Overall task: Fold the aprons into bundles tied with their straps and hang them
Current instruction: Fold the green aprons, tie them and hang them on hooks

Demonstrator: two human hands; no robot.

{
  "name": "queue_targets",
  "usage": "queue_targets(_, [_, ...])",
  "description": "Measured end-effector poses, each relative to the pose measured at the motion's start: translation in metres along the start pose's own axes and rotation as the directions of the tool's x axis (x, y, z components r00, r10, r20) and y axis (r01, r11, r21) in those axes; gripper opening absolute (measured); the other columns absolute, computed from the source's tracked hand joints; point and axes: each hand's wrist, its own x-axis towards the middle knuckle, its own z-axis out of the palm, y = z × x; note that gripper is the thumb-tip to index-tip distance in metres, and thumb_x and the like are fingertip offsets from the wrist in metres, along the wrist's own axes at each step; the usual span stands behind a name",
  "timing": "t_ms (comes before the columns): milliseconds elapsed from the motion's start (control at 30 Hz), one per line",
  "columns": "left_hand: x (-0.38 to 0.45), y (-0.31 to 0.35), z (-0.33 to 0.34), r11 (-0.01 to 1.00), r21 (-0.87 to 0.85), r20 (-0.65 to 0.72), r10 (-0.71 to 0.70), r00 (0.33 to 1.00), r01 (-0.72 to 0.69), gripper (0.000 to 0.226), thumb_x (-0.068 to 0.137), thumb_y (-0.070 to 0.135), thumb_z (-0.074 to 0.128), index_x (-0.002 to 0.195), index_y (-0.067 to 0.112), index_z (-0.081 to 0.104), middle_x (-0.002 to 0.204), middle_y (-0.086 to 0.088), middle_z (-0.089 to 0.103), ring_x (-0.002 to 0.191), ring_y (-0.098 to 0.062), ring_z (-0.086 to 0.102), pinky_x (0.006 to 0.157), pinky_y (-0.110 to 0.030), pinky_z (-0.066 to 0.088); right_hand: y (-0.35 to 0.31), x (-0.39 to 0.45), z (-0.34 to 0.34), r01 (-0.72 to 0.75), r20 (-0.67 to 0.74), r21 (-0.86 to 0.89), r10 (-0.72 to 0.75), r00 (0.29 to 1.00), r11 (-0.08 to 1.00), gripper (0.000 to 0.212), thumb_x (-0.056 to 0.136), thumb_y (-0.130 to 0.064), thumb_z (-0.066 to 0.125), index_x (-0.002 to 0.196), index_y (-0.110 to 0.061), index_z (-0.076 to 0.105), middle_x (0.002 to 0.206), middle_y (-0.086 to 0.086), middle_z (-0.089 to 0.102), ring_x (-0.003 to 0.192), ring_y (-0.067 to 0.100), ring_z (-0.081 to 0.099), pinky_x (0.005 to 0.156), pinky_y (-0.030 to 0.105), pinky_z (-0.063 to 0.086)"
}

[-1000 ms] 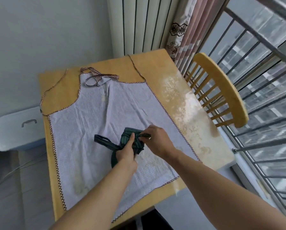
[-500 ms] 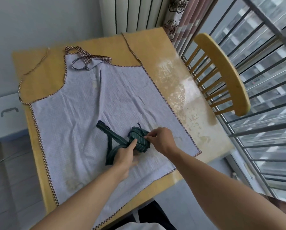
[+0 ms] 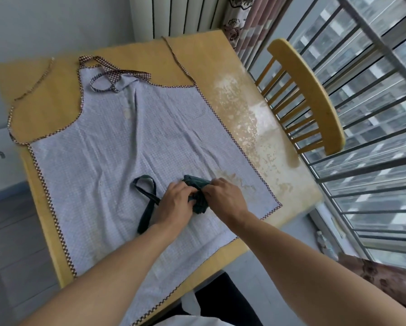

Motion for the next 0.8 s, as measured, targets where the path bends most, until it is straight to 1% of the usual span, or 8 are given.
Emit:
queue_targets(100, [-0.002,0.001,-0.001,0.998,0.07,-0.05,0.012,0.999,-0.009,0.031,0.093,0.018,0.07,0.124,0.022,0.071,0.109,0.006,0.065,0.104,-0.018,0.053,0.096,-0.034,0.046,-0.007,-0.001,-0.005,0.062,0.049,-0.115,-0.056,0.997,0.991,0.003,0.091,-0.018,0.072,0.093,-0.017,0.074,0.088,0.001,0.066,0.08,0.022,0.059,0.052,0.029,0.037])
queue_targets(233, [-0.005,0.005,-0.003,0.997,0.073,-0.044,0.012,0.999,-0.009,0.021,0.094,0.02,0.069,0.112,0.026,0.076,0.1,0.008,0.062,0.096,-0.017,0.05,0.092,-0.032,0.045,-0.02,0.005,-0.018,0.14,0.206,-0.277,-0.083,0.975,0.951,0.016,0.105,-0.019,0.049,0.11,-0.012,0.063,0.109,0.007,0.056,0.099,0.024,0.052,0.066,0.031,0.033])
queue_targets(333, [-0.004,0.004,-0.001,1.0,0.025,-0.055,0.005,0.998,-0.003,0.018,0.094,0.018,0.069,0.108,0.026,0.077,0.097,0.008,0.061,0.093,-0.016,0.048,0.088,-0.032,0.048,-0.026,0.007,-0.03,0.122,0.229,-0.305,-0.051,0.972,0.945,0.017,0.106,-0.017,0.048,0.108,-0.01,0.063,0.105,0.007,0.057,0.09,0.021,0.05,0.067,0.031,0.035])
queue_targets(400, [-0.005,0.002,0.002,1.0,0.008,-0.069,-0.007,0.998,0.007,0.02,0.093,0.016,0.07,0.11,0.025,0.078,0.096,0.008,0.061,0.092,-0.016,0.048,0.086,-0.031,0.049,-0.028,0.011,-0.032,-0.014,0.263,-0.208,0.07,0.962,0.978,0.016,0.103,-0.012,0.049,0.095,-0.009,0.063,0.089,0.006,0.057,0.076,0.02,0.05,0.062,0.031,0.039])
queue_targets(467, [-0.006,0.001,0.002,0.999,-0.032,-0.087,-0.028,0.996,0.026,0.023,0.092,0.013,0.072,0.112,0.023,0.078,0.094,0.009,0.062,0.091,-0.016,0.049,0.084,-0.034,0.05,-0.022,0.023,-0.033,-0.215,0.392,-0.027,0.209,0.896,0.976,0.018,0.1,-0.011,0.05,0.084,-0.009,0.059,0.076,0.005,0.056,0.064,0.019,0.051,0.051,0.029,0.038])
queue_targets(633, [-0.008,-0.007,0.005,1.0,0.009,-0.129,0.024,0.991,-0.023,0.031,0.08,0.013,0.085,0.11,0.017,0.078,0.091,0.008,0.067,0.086,-0.018,0.058,0.079,-0.04,0.053,0.003,0.039,-0.039,-0.588,0.7,0.301,0.245,0.671,0.751,0.026,0.104,-0.027,0.053,0.101,-0.004,0.066,0.075,0.004,0.047,0.054,0.016,0.034,0.047,0.027,0.028])
queue_targets(733, [-0.008,-0.008,0.003,0.992,0.089,-0.169,0.103,0.98,-0.089,0.027,0.076,0.023,0.089,0.101,0.019,0.079,0.084,0.009,0.069,0.078,-0.018,0.062,0.071,-0.038,0.052,0.006,0.035,-0.033,-0.652,0.718,0.389,0.23,0.657,0.651,0.032,0.104,-0.028,0.055,0.114,0.001,0.066,0.072,0.002,0.043,0.052,0.014,0.029,0.045,0.026,0.024])
queue_targets(800, [-0.005,-0.01,-0.002,0.969,0.158,-0.206,0.218,0.954,-0.188,0.017,0.078,0.027,0.086,0.091,0.019,0.079,0.076,0.007,0.07,0.068,-0.018,0.062,0.06,-0.035,0.05,0.007,0.035,-0.03,-0.668,0.714,0.429,0.225,0.663,0.609,0.028,0.103,-0.028,0.057,0.105,-0.002,0.067,0.069,0.0,0.039,0.053,0.014,0.027,0.047,0.026,0.023])
